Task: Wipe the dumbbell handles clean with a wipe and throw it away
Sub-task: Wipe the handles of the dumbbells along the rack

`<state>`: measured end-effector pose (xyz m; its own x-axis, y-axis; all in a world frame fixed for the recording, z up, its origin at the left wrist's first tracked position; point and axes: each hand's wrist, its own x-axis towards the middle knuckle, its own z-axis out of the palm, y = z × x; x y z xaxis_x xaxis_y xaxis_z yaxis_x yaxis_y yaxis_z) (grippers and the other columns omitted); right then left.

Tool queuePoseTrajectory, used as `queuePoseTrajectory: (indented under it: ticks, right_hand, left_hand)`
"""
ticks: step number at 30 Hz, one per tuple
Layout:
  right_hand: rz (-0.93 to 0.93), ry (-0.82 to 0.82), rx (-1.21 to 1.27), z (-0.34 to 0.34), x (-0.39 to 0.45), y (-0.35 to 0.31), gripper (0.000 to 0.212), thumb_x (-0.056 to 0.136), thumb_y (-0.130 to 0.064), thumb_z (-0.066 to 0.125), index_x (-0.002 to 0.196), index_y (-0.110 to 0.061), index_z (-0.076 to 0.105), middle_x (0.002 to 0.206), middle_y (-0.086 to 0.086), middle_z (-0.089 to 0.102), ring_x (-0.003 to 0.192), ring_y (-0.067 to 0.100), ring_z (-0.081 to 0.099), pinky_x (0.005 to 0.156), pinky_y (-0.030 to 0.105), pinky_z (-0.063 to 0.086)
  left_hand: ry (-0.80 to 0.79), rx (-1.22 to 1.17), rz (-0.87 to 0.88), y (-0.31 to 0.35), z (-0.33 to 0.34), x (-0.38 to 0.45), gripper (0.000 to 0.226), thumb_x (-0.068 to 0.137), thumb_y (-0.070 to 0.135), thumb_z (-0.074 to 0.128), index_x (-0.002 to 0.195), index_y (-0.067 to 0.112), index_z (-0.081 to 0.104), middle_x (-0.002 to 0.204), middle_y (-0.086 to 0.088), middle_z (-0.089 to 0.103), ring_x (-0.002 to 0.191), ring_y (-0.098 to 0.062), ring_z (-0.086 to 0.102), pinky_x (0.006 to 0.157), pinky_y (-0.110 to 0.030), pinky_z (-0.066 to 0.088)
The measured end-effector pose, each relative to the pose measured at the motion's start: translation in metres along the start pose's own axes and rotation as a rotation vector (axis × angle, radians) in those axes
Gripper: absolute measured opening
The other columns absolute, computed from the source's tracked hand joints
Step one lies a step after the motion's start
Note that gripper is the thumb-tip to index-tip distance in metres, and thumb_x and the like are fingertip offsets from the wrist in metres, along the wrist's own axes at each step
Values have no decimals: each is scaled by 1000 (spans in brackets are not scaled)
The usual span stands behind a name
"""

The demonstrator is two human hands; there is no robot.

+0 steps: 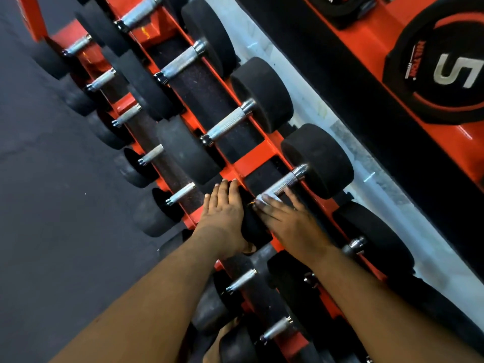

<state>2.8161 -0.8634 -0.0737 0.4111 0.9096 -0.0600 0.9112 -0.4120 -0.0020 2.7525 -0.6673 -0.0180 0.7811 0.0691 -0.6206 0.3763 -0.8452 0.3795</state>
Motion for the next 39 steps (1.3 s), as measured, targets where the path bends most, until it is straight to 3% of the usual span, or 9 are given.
queuePoseTrajectory:
  ticks: [3, 6, 10, 15, 20, 24, 30, 35, 39]
  right_hand:
    - [248, 92, 256, 12, -29, -14, 41, 95, -14, 44, 128, -17, 69, 132, 0, 67, 125, 14, 61, 108, 49, 45]
    - [1075, 185, 988, 12, -29, -27, 34, 98, -7, 55, 124, -20, 71, 115, -3, 74, 106, 9, 68, 98, 27, 52]
    - [1666, 450, 1715, -4, 15, -32, 27, 98, -1, 56, 118, -13, 69, 99, 11, 73, 91, 26, 70, 81, 40, 58]
    - [1677, 356, 2132, -47, 60, -40, 16, 98, -3, 47, 94, -6, 62, 86, 14, 67, 70, 19, 67, 58, 27, 57]
    - [1618, 679, 2262, -56, 61, 3, 23, 100, -11, 44, 115, -8, 61, 112, 7, 65, 120, 21, 57, 111, 38, 38]
    - [1615, 659, 2223, -50, 63, -5, 32, 96, -10, 52, 127, -14, 60, 119, 9, 67, 111, 20, 62, 95, 43, 47]
    - [1562, 693, 2211, -43, 68, 18, 17, 96, -10, 50, 93, -7, 66, 92, 9, 66, 90, 21, 62, 93, 38, 48]
    - [1542, 703, 2240, -46, 57, 12, 36, 95, -16, 56, 130, -10, 59, 127, 9, 64, 121, 23, 58, 108, 49, 35]
    - [1534, 625, 2189, -47, 68, 20, 14, 95, -21, 55, 90, -12, 65, 93, 8, 66, 95, 22, 61, 108, 46, 40]
  left_hand:
    - [-8, 0, 11, -1, 0, 0, 154, 65, 49, 91, 155, 8, -26, 166, -15, -23, 155, -32, -19, 127, -46, -6]
    - [-13, -3, 15, -2, -1, 0, 152, 67, 49, 90, 155, 8, -27, 166, -14, -25, 154, -31, -21, 126, -46, -7]
    - [-10, -3, 13, -1, 0, 0, 153, 66, 49, 91, 155, 8, -27, 166, -15, -25, 154, -31, -20, 127, -46, -6]
    - [-6, 9, 3, -1, 2, 2, 157, 62, 53, 91, 155, 9, -27, 167, -14, -23, 155, -31, -18, 127, -45, -6]
    - [-12, 9, 1, -1, 1, 2, 156, 63, 51, 92, 155, 9, -27, 166, -14, -24, 155, -30, -19, 127, -46, -6]
    - [-12, 0, 6, 0, 0, 1, 154, 65, 50, 91, 155, 9, -27, 166, -14, -24, 155, -30, -20, 127, -45, -7]
    - [-1, -8, 13, -1, -1, -1, 154, 63, 49, 92, 156, 11, -25, 167, -13, -23, 155, -30, -18, 126, -44, -8]
    - [-8, -3, 7, -1, -1, 0, 154, 65, 47, 92, 156, 10, -26, 166, -13, -24, 155, -30, -20, 127, -45, -7]
    - [-10, -4, 3, 1, -3, -2, 154, 64, 48, 92, 156, 10, -26, 167, -13, -23, 155, -30, -19, 127, -45, -6]
